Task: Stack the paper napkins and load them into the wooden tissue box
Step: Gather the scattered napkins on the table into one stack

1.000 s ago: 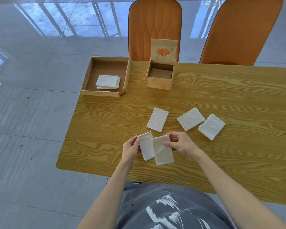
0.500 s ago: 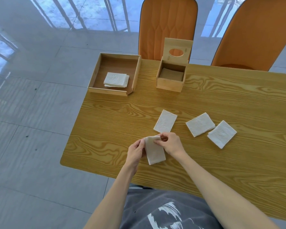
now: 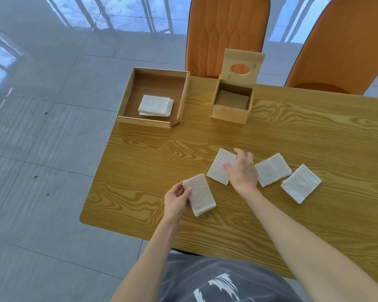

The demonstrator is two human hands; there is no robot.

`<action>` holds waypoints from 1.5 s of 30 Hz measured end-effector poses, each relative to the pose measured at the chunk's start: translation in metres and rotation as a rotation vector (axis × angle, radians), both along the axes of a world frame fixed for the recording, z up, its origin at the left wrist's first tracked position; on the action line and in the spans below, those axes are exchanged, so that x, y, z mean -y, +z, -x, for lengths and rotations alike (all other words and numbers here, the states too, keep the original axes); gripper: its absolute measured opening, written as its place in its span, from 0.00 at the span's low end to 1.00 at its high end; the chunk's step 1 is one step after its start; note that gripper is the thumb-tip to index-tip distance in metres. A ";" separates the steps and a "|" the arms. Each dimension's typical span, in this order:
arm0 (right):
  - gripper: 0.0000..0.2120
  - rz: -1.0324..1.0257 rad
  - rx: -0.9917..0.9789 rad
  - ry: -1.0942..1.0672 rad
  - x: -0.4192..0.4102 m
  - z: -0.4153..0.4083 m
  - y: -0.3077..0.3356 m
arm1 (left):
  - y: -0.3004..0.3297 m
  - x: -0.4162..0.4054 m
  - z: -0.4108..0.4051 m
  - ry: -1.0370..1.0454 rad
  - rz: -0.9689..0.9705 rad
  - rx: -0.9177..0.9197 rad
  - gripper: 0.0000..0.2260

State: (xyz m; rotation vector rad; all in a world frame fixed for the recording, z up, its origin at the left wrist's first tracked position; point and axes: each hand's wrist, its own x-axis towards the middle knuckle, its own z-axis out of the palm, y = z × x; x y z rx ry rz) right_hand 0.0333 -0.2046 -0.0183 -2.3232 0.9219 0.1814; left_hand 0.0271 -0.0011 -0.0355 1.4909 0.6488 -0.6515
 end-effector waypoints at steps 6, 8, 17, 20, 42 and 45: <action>0.24 0.029 -0.145 -0.020 0.013 -0.016 -0.001 | 0.006 -0.002 -0.012 0.016 0.024 -0.033 0.15; 0.20 0.022 -0.140 -0.027 0.014 -0.017 0.001 | 0.009 -0.003 -0.013 0.023 0.039 -0.042 0.12; 0.13 -0.185 0.079 -0.024 0.027 -0.007 0.004 | 0.012 -0.004 -0.015 0.032 0.102 -0.069 0.15; 0.10 -0.512 0.216 -0.090 0.036 -0.005 0.016 | 0.015 -0.004 -0.014 0.026 0.098 -0.067 0.15; 0.07 -0.498 -0.059 0.251 -0.014 -0.008 -0.007 | 0.014 0.010 -0.020 -0.011 0.178 -0.106 0.17; 0.07 -0.399 -0.052 0.242 -0.014 -0.004 -0.010 | 0.012 0.014 -0.022 -0.039 0.187 -0.091 0.19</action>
